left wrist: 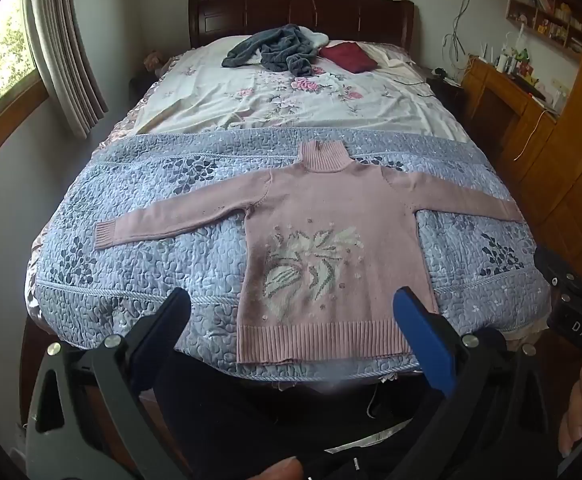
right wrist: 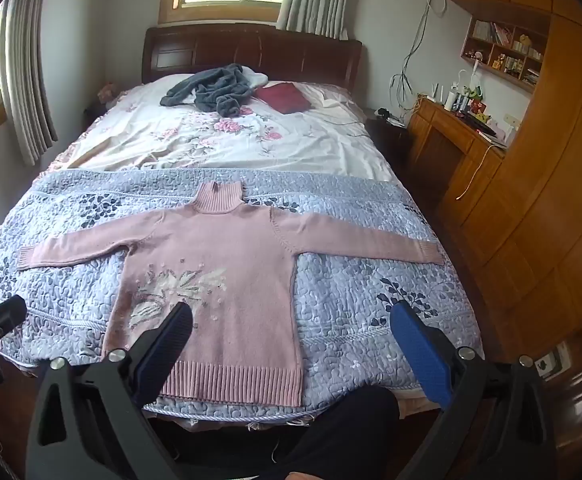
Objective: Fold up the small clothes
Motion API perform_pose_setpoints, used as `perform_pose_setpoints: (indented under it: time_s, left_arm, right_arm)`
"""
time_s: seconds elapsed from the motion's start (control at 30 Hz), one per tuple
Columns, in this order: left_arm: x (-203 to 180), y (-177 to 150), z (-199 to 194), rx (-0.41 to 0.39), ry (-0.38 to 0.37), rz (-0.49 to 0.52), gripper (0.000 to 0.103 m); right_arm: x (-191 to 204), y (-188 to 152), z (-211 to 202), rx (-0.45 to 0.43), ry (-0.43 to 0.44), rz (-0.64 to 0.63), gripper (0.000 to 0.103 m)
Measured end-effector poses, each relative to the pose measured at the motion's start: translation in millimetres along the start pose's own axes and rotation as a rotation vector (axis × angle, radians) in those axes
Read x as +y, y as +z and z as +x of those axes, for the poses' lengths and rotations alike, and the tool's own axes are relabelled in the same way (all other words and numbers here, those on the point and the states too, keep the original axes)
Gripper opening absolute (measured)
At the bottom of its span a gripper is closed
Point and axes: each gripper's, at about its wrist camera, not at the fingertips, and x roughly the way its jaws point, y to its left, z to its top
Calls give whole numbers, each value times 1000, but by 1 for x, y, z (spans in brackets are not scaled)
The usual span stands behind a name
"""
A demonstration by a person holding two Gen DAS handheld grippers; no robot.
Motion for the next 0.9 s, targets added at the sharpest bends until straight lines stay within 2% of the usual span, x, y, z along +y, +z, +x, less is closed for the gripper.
perform_pose_setpoints:
  time_s: [0.57, 0.9]
  left_arm:
    - [15, 10, 3, -5, -2, -5, 100]
    - [12, 5, -2, -15, 14, -7, 100]
  right_arm:
    - [-5, 3, 2, 4, 5, 9, 99]
    - [-4, 2, 6, 4, 8, 11, 99]
